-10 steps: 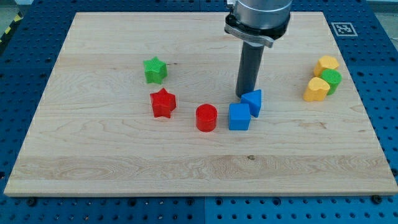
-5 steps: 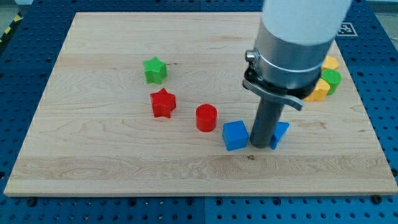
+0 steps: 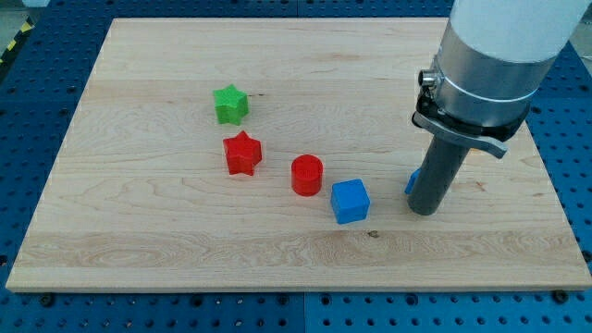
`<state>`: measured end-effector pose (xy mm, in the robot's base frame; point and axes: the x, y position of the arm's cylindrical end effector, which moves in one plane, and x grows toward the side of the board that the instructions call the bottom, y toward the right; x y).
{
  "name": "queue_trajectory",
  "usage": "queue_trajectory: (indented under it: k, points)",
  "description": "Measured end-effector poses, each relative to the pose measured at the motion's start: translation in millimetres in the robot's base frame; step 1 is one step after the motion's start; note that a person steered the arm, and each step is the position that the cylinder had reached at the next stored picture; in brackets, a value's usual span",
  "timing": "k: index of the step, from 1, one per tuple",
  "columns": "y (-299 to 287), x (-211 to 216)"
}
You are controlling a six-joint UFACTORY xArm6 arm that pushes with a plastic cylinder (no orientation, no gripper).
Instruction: Move the blue triangle towards the group of blocks
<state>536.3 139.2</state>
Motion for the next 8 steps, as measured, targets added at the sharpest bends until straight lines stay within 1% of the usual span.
queue_trajectory:
  k: [4,6,8]
  points:
    - [14,-36]
    - [31,-44]
    - [56,-84]
